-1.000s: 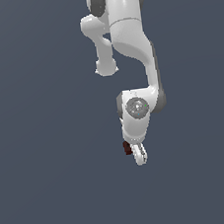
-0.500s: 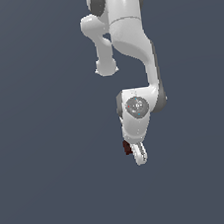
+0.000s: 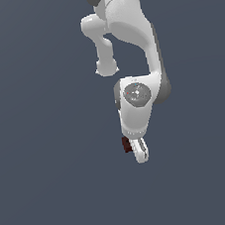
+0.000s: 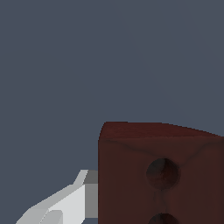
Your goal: Pick up the object and move it to a goal position.
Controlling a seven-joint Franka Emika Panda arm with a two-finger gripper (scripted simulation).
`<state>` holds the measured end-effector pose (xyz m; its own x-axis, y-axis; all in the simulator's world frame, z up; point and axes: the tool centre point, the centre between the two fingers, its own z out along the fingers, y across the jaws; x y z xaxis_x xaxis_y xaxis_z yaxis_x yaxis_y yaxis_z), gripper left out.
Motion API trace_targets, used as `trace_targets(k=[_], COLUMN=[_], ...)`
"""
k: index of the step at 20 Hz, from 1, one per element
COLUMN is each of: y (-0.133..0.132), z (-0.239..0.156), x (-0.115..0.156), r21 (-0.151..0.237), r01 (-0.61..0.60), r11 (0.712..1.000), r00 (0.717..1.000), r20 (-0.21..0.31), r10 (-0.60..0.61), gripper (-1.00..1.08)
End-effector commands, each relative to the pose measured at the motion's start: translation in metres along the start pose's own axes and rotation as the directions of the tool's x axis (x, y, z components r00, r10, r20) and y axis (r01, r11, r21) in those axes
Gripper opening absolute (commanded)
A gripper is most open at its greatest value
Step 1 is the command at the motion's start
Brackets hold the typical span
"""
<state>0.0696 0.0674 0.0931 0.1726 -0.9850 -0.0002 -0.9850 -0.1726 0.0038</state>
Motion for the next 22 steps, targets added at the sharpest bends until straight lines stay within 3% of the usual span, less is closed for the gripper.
trace_targets(k=[1, 22], y=[-0.003, -0.031], z=[-0.027, -0.240], x=[0.004, 0.035], r21=[0.003, 0.003], r01=[0.000, 0.000], r11=[1.000, 1.000], r00=[1.000, 1.000], r20=[0.000, -0.002], r10=[0.000, 0.000], gripper=[-1.00, -1.00])
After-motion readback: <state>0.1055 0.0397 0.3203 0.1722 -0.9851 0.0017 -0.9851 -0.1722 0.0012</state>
